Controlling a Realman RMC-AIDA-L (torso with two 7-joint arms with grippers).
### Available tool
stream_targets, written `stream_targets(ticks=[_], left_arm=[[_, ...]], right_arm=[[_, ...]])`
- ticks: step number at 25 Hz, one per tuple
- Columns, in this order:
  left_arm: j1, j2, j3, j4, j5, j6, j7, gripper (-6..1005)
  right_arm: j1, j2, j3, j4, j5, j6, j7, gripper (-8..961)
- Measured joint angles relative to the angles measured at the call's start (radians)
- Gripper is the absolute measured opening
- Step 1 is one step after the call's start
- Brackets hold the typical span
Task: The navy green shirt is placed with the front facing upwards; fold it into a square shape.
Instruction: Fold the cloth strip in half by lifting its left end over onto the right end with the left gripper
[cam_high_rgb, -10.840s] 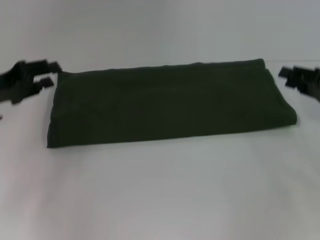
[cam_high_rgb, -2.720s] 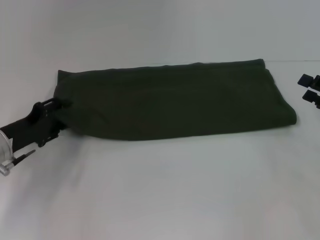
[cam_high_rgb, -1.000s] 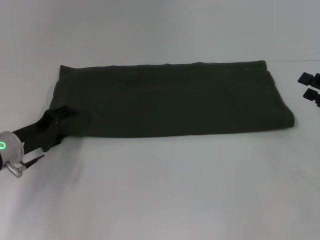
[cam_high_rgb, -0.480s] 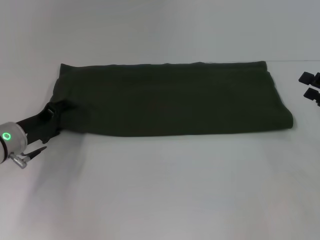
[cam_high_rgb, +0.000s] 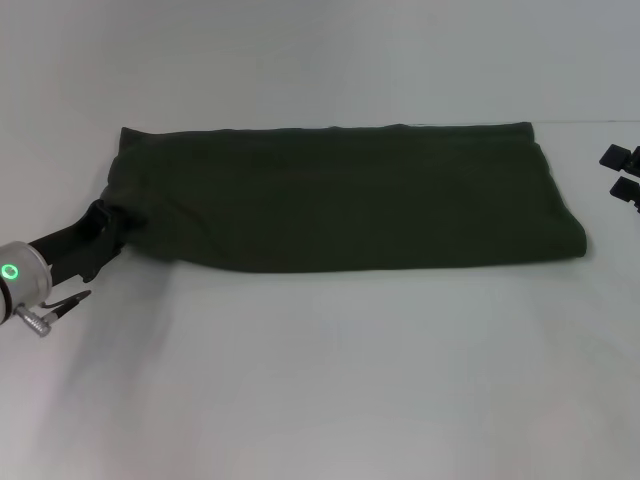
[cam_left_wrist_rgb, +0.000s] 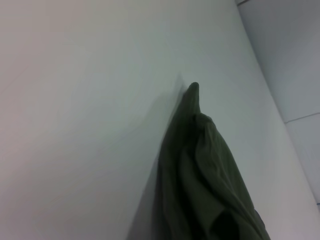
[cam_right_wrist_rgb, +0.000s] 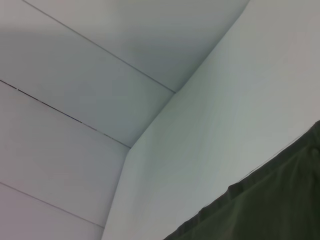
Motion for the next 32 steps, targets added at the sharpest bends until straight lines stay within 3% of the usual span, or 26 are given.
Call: stream_targets(ticks=[5, 9, 13, 21, 32], left_arm=[[0.017, -0.001, -0.009, 0.020, 0.000, 0.032, 0.012, 143], [0.066, -0.014, -0.013, 0.093, -0.018, 0.088, 0.041, 75], [0.102, -0.012, -0.018, 0.128, -0.029, 0.101, 0.044, 7], [0.158, 0.015, -0.073, 0.169, -0.012, 0.113, 0.037, 7], [0.172, 0.030, -0.183, 0.189, 0.080, 0.116, 0.045, 6]], right_arm=[[-0.001, 0.000, 0.004, 0.000, 0.000, 0.000, 0.000, 736], [-0.002, -0.003, 0.003, 0.000, -0.005, 0.000, 0.001, 737], [-0.007, -0.011, 0.005, 0.000, -0.011, 0.000, 0.001, 737], [-0.015, -0.017, 0.002, 0.013, -0.012, 0.036, 0.001, 738], [-0.014, -0.017, -0.003, 0.022, -0.013, 0.039, 0.001, 736]])
